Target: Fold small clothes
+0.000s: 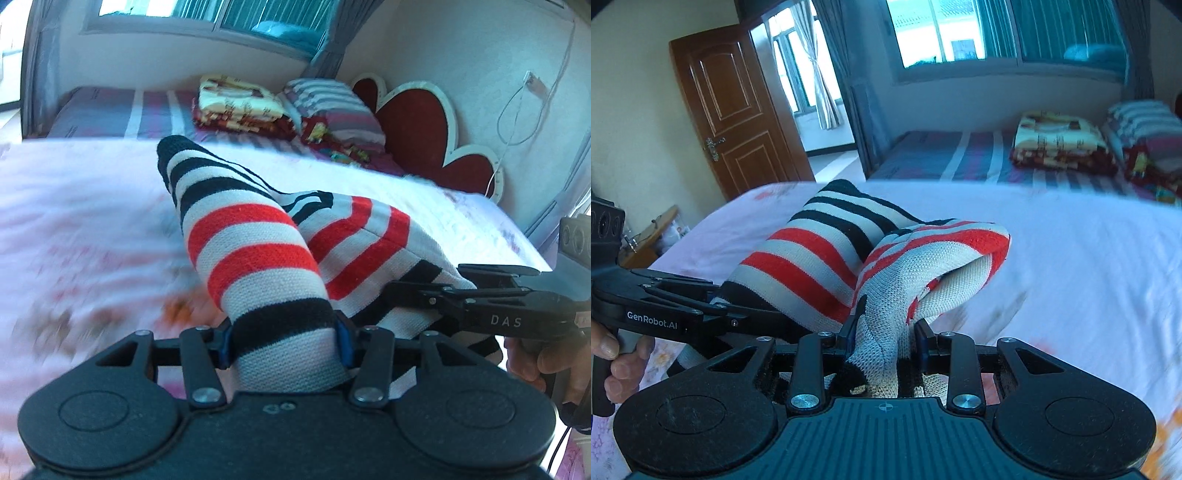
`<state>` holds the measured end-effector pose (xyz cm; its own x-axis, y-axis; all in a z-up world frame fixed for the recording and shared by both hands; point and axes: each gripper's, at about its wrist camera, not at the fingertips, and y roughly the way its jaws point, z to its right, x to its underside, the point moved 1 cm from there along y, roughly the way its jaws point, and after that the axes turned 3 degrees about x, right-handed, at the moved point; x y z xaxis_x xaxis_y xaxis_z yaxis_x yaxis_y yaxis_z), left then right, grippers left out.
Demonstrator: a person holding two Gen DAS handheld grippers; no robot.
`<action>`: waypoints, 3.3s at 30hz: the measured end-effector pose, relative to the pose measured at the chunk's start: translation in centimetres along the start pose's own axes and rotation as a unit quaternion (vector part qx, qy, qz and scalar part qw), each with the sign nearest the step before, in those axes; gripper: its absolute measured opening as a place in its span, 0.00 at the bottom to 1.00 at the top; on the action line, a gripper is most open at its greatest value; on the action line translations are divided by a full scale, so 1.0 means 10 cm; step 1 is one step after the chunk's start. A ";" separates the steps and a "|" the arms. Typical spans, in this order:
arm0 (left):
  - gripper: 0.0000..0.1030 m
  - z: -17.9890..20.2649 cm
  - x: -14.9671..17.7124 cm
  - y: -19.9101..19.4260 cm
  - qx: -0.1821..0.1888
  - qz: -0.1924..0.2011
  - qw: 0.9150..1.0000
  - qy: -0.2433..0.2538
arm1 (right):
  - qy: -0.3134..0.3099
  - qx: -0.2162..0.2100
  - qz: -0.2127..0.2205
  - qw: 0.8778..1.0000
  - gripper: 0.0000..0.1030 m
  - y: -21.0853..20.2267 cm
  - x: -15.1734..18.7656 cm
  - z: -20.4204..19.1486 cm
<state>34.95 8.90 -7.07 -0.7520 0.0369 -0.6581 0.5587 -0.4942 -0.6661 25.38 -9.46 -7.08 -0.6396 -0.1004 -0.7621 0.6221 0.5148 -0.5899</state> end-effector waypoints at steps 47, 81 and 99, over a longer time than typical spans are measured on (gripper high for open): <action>0.37 -0.18 0.62 -0.48 -0.131 0.049 0.990 -0.031 | -0.070 0.003 -0.015 0.997 0.11 -0.08 0.39 0.04; 0.85 0.94 1.39 -1.63 -0.229 0.108 0.967 0.007 | -0.016 0.114 0.038 0.993 0.96 -1.40 1.02 -0.51; 0.87 1.88 1.86 -2.41 -0.193 0.153 0.968 0.040 | -0.010 0.147 0.084 0.985 1.00 -2.63 1.43 -1.23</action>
<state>0.90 5.17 3.31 -0.5099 0.0149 -0.8601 0.8517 -0.1313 -0.5073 -5.66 -13.96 0.81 -0.5094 -0.0531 -0.8589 0.8244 0.2560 -0.5048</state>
